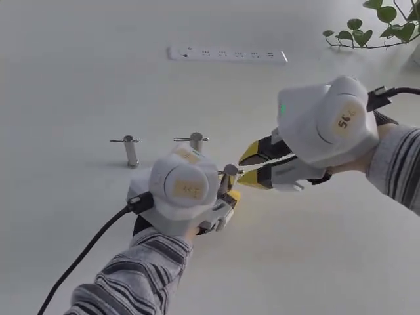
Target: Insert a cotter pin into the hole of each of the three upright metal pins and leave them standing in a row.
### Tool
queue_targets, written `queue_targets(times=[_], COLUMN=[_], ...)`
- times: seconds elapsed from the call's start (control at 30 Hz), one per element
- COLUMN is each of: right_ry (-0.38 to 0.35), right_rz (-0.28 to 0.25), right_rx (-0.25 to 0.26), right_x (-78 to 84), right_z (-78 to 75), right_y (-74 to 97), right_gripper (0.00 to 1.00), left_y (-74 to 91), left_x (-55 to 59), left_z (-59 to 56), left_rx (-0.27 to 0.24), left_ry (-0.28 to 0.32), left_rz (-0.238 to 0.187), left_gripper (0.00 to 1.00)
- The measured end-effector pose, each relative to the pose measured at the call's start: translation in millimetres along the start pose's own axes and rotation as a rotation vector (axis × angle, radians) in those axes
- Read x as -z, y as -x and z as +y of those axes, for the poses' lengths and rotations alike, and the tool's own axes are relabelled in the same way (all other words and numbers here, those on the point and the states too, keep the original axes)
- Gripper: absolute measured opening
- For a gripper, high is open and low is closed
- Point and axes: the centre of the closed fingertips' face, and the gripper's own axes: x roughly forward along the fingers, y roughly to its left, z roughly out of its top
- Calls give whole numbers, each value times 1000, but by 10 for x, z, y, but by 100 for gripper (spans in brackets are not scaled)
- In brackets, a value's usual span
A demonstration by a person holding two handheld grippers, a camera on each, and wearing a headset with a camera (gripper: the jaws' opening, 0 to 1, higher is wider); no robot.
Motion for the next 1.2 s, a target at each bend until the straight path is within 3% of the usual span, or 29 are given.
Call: queue_targets(times=[0.43,0.73,0.97,1.2], right_ry=[-156,-191,-195,-191], right_rz=[-51,-52,-63,-54], right_rx=[-40,-68,-72,-47], right_x=[-87,-98,-107,-61], right_z=[8,67,80,-15], right_y=[-163,-195,-194,-167], right_gripper=[15,9,8,8], left_y=[279,459,533,655], left_x=[-15,-104,-98,-93], left_z=[79,149,183,254], left_rx=[-22,-40,-41,-62], left_ry=[-20,13,23,-6], left_rz=[3,-39,-38,-45], left_gripper=[34,41,45,49])
